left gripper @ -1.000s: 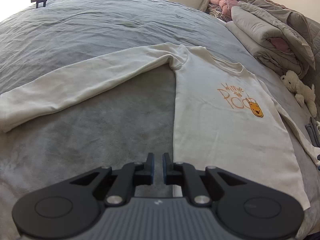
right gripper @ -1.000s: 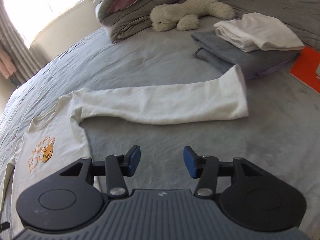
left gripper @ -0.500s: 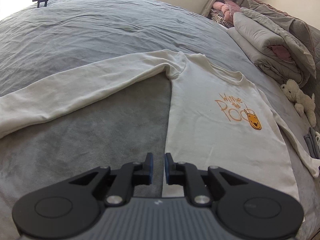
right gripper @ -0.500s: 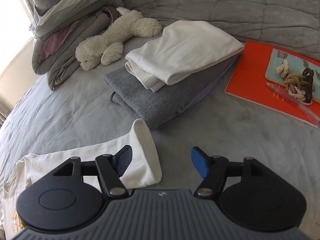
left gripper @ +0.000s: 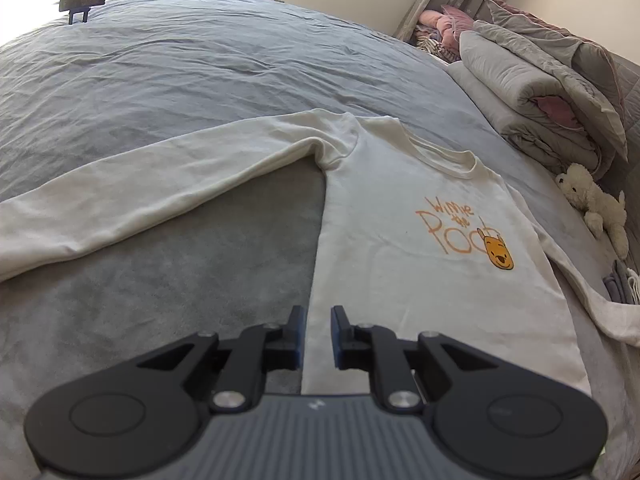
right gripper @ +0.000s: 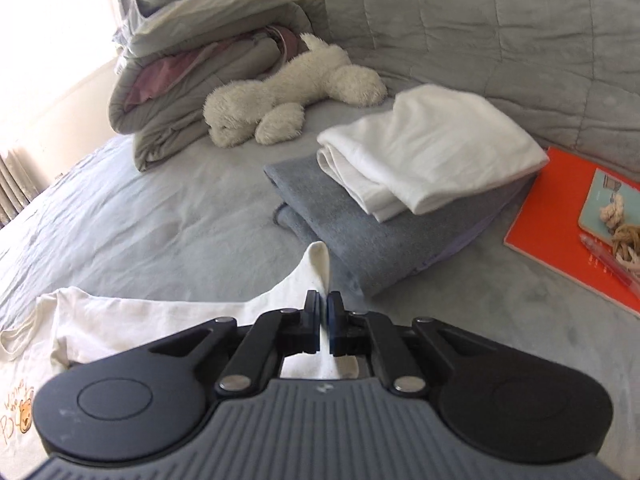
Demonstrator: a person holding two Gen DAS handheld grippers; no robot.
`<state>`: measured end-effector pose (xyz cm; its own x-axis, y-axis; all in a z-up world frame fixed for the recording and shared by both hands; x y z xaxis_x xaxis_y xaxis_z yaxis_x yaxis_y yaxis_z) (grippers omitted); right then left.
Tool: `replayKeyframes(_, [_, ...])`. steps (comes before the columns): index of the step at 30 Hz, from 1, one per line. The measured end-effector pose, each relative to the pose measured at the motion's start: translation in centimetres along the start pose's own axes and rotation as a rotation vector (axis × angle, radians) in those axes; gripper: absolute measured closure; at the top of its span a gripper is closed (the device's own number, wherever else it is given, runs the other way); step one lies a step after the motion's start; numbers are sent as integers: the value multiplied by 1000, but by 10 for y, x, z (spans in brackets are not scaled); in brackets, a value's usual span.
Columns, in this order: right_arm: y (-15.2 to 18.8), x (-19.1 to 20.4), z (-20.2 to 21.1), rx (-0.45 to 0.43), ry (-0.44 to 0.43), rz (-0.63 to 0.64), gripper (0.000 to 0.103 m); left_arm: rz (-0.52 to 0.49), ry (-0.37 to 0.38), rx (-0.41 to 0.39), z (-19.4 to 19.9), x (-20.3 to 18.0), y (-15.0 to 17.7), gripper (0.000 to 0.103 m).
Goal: Fold clothes
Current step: 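Grasp the sleeve cuff with the right gripper, then fold the sleeve across the shirt body with the right gripper and release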
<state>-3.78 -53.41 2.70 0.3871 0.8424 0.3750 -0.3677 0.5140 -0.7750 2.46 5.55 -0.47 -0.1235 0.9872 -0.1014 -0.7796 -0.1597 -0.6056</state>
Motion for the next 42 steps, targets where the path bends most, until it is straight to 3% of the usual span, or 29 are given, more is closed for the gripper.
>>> replayKeyframes(2, [-5,13,6,-30,-8,46,98,0,0,-5,0,-1,-1,89])
replayKeyframes(5, [-14,14,1,-58,73,82,98,-21,-6,-15,-1,-6,-1,89])
replayKeyframes(10, [-63,44,29,-237,44,183,98,-40,-1,-7,-5,-14,-1,89])
replayKeyframes(21, [-77,-15,-37,-125,191,116,99,-117,-1,12,-21,-30,3,89])
replayKeyframes(23, [-72,-9,-49,-105,198,172,99,-134,3,12,-23,-35,4,84])
replayKeyframes(30, [-65,31,-65,-81,89,191,98,-155,27,5,-24,-46,3,70])
replayKeyframes(33, [-71,61,-55,-110,1,173,98,-106,44,24,-24,-36,-3,70])
replayKeyframes(37, [-75,112,-36,-140,-134,158,98,-38,67,51,-24,-23,-10,70])
replayKeyframes(42, [-60,207,-27,-127,-315,137,98,47,95,84,-25,-7,-20,70])
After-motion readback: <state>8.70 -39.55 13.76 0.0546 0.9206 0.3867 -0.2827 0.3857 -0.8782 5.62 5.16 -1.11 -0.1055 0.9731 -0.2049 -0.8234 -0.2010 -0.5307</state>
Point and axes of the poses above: each gripper's, at about its wrist camera, not at the fingertips, and z roughly against the way its jaws point, x to its left, y to its underside, the point moved 8 cm from there along -z, roughly the way its jaws point, and after that the axes turned 14 degrees about -y, right-handed, at the moved point
